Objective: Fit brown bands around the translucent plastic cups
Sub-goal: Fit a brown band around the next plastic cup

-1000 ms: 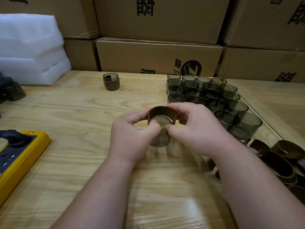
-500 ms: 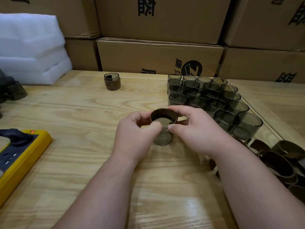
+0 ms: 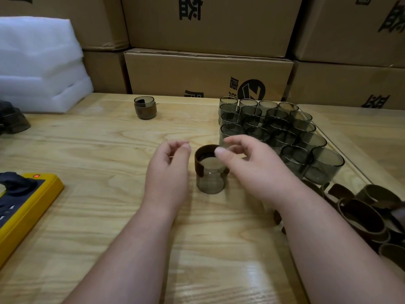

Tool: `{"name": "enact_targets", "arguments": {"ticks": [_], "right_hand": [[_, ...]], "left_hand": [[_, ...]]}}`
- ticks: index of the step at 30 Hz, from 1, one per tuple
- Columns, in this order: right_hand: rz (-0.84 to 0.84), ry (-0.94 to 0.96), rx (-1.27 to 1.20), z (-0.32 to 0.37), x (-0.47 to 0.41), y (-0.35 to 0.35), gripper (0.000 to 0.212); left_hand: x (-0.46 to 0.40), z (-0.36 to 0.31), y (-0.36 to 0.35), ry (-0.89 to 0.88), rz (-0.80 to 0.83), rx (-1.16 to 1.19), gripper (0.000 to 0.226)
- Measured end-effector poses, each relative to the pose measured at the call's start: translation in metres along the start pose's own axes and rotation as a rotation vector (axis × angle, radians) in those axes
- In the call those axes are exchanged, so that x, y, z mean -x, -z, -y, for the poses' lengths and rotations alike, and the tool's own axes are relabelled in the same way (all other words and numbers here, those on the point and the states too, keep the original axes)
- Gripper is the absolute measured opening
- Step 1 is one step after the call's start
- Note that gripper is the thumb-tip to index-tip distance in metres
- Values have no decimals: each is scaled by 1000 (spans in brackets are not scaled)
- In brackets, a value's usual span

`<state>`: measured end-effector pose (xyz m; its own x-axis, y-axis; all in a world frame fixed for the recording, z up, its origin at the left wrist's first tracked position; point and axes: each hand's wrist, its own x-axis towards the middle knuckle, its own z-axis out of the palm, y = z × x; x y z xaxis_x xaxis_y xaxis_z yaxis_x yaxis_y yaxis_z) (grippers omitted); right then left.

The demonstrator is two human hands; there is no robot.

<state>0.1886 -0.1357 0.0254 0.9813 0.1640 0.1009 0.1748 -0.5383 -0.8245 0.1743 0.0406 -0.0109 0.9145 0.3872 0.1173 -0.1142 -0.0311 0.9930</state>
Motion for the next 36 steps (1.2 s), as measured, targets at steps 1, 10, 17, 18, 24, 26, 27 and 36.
{"name": "enact_targets", "arguments": {"ticks": [1, 10, 17, 18, 24, 26, 27, 36], "right_hand": [[-88, -24, -6, 1, -2, -1, 24], [-243, -224, -246, 2, -7, -18, 18], [-215, -378, -377, 0, -7, -22, 13], [-200, -394, -389, 0, -6, -23, 13], [-156, -415, -497, -3, -5, -26, 12], [-164, -419, -488, -2, -5, -27, 13], [-173, -427, -487, -1, -6, -28, 15], [-174, -460, -531, 1, -8, -32, 16]], "left_hand": [[-2, -2, 2, 44, -39, 21, 14], [-10, -7, 9, 257, 216, 152, 27], [-9, -7, 5, 334, 211, 103, 36], [-9, -6, 4, 339, 208, 90, 36], [-11, -4, 4, 369, 238, 90, 20], [-11, -4, 4, 362, 245, 70, 8], [-11, -4, 3, 357, 248, 57, 4], [-9, -15, 3, 468, 294, -80, 30]]}}
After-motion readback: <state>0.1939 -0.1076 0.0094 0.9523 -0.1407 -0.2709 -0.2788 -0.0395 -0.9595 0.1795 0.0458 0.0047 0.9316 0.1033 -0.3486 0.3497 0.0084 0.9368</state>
